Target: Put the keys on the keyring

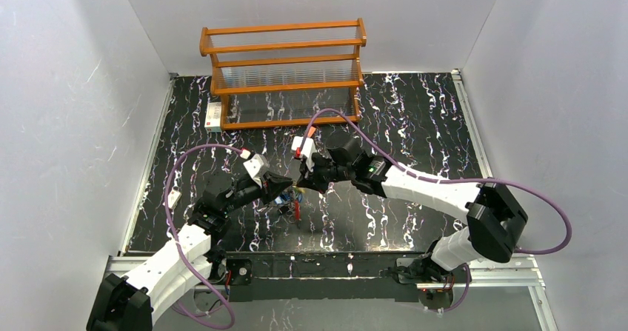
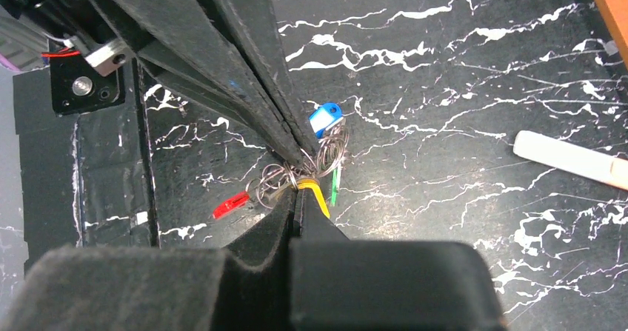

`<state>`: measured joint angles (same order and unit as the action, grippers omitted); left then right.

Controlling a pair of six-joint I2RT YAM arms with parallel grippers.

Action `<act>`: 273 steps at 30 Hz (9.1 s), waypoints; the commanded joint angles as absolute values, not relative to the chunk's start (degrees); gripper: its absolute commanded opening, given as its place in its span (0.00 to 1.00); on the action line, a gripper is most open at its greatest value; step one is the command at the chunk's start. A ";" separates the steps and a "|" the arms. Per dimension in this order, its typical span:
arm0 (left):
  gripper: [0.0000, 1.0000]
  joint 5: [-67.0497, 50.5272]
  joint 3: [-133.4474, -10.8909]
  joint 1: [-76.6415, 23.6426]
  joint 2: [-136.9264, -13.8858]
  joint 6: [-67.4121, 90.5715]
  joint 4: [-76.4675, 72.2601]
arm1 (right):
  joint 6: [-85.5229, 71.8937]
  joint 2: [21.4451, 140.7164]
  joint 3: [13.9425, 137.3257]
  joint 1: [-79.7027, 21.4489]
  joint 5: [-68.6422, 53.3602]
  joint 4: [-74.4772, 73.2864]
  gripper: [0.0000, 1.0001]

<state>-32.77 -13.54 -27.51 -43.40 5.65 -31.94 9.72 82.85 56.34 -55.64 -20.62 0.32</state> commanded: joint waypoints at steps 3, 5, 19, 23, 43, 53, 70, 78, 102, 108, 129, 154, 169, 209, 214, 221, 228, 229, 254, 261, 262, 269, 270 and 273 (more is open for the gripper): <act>0.00 -33.23 -13.36 -27.60 -42.42 6.14 -35.34 | 7.78 83.85 57.19 -55.99 -17.48 2.29 0.01; 0.00 -33.27 -13.36 -27.60 -42.28 6.07 -35.33 | 7.51 83.61 56.71 -55.99 -16.98 2.41 0.01; 0.00 -33.84 -13.27 -27.62 -42.26 5.89 -35.42 | 7.62 81.34 56.81 -55.99 -18.13 3.80 0.01; 0.00 -34.05 -13.35 -27.60 -42.45 5.81 -35.51 | 7.22 82.38 57.57 -56.01 -17.08 3.41 0.01; 0.00 -34.10 -13.27 -27.60 -42.52 5.63 -35.77 | 6.50 80.95 58.51 -56.03 -16.06 2.59 0.01; 0.00 -34.37 -13.25 -27.60 -42.79 5.63 -36.04 | 8.16 80.20 58.81 -55.99 -16.26 3.18 0.01; 0.00 -34.19 -13.10 -27.61 -41.97 5.76 -36.21 | 6.33 83.58 57.21 -56.06 -13.76 1.58 0.01; 0.00 -34.16 -13.01 -27.60 -41.67 5.71 -36.39 | 5.96 84.02 56.22 -56.01 -14.17 1.41 0.01; 0.00 -35.14 -12.12 -27.60 -40.08 4.91 -37.74 | 6.58 76.67 52.26 -55.99 -14.85 6.63 0.01; 0.00 -38.29 -9.23 -27.67 -34.87 -2.44 -40.42 | 7.16 74.70 52.56 -55.96 -14.88 6.60 0.01; 0.00 -41.92 -5.46 -27.69 -25.05 -21.01 -40.43 | 8.51 72.47 52.38 -55.99 -15.67 4.79 0.01; 0.00 -34.44 -9.65 -27.69 -35.77 0.75 -39.38 | 7.88 77.25 54.61 -55.99 -22.28 2.96 0.01; 0.00 -35.12 -9.49 -27.69 -35.29 0.47 -39.20 | 7.46 79.17 56.84 -55.99 -23.95 3.39 0.01; 0.00 -35.34 -9.51 -27.69 -34.37 0.26 -39.20 | 4.95 84.67 58.25 -56.03 -15.98 0.09 0.01; 0.00 -34.95 -9.40 -27.69 -33.88 0.26 -39.20 | 4.74 85.31 58.31 -56.00 -14.79 -2.04 0.01; 0.00 -34.75 -9.32 -27.69 -33.79 0.26 -39.20 | 4.66 85.64 58.45 -56.00 -15.22 -2.70 0.01; 0.00 -34.89 -9.21 -27.69 -33.34 0.26 -39.20 | 4.49 85.43 58.81 -56.03 -17.95 -2.30 0.01; 0.00 -34.89 -9.23 -27.69 -33.31 0.26 -39.20 | 4.53 85.50 58.89 -55.99 -18.46 -2.29 0.01; 0.00 -35.07 -9.16 -27.69 -32.87 0.26 -39.25 | 4.83 77.68 53.48 -55.95 -18.17 4.15 0.36; 0.00 -35.26 -9.23 -27.69 -32.85 0.26 -39.29 | 6.19 72.80 48.47 -55.94 -15.56 10.14 0.68; 0.00 -35.25 -9.23 -27.69 -32.79 0.26 -39.29 | 7.23 71.94 47.01 -55.95 -15.50 11.63 0.71; 0.00 -35.66 -9.14 -27.69 -32.53 0.26 -39.29 | 12.69 68.61 41.22 -55.92 -13.69 21.06 0.74; 0.00 -35.68 -9.14 -27.69 -32.52 0.26 -39.29 | 13.57 68.34 40.53 -55.96 -13.77 22.59 0.74; 0.00 -36.07 -9.14 -27.69 -32.65 0.26 -39.29 | 14.72 68.57 37.95 -55.98 -13.74 27.77 0.72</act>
<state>-35.00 -7.68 -27.55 -33.41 0.47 -36.67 10.81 69.89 40.36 -56.23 -14.46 17.67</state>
